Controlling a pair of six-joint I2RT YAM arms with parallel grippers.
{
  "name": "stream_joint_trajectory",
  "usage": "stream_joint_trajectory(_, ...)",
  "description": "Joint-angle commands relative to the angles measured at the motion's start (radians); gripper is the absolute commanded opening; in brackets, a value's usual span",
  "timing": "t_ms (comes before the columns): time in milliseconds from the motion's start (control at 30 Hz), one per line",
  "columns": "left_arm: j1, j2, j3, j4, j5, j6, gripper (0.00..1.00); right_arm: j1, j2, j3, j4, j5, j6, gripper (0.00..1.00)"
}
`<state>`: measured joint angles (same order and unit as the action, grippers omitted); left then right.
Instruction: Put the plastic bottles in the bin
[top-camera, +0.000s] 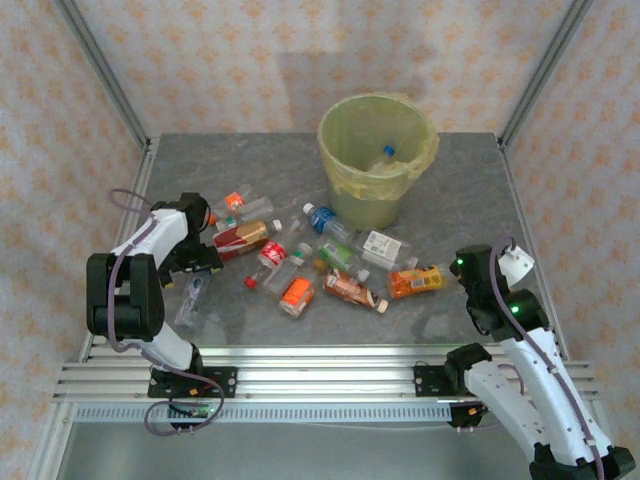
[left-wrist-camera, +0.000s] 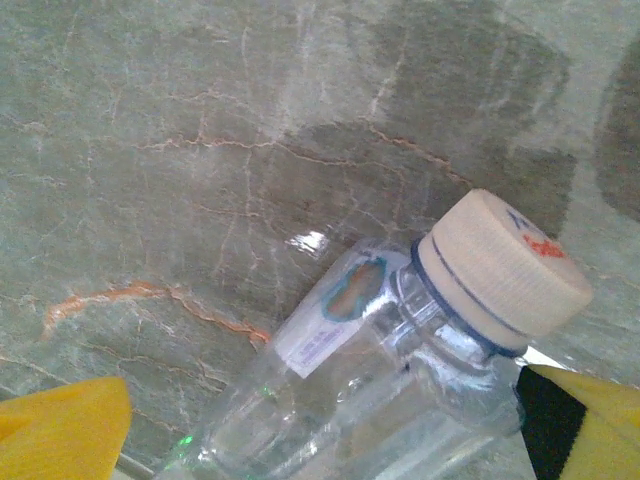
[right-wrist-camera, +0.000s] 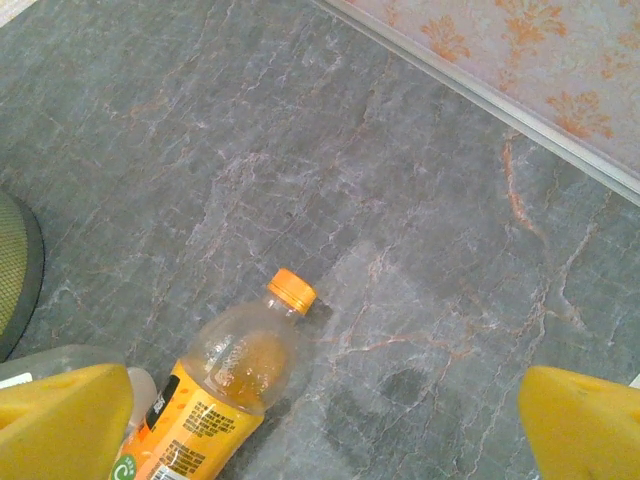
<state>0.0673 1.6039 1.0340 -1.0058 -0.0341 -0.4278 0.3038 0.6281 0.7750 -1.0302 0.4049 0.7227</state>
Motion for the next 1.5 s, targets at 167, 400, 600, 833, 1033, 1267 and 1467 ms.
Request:
stream_joint_trajectory(167,0.003,0.084,-0.031,0.069,-0.01,-0.03,0.98,-0.003,-0.008,0.036,-0.026,0.046,-0.01,0.99)
stream_joint_trajectory(400,0.003,0.123,-0.037,0.101,-0.015,-0.025,0.64,-0.002,-0.023,0.053,-0.066,0.066,0.007,0.99)
stream_joint_trajectory(600,0.003,0.096,0.018,0.077,-0.025,-0.011,0.42,-0.003,-0.028,0.067,-0.073,0.063,0.011,0.99)
stream_joint_trajectory(833,0.003,-0.069,0.164,-0.021,-0.034,-0.005,0.41,-0.003,-0.037,0.061,-0.061,0.041,-0.001,0.99)
stream_joint_trajectory(1033,-0.022,-0.266,0.336,-0.023,0.016,-0.002,0.41,-0.003,-0.041,0.027,-0.011,0.024,-0.004,0.99)
stream_joint_trajectory(1267,-0.161,-0.338,0.516,0.138,0.034,-0.033,0.41,-0.003,-0.041,-0.012,0.085,-0.023,-0.008,0.99)
stream_joint_trajectory(1467,-0.346,-0.206,0.731,0.321,0.107,0.004,0.4,-0.003,-0.039,-0.019,0.11,-0.045,-0.012,0.99)
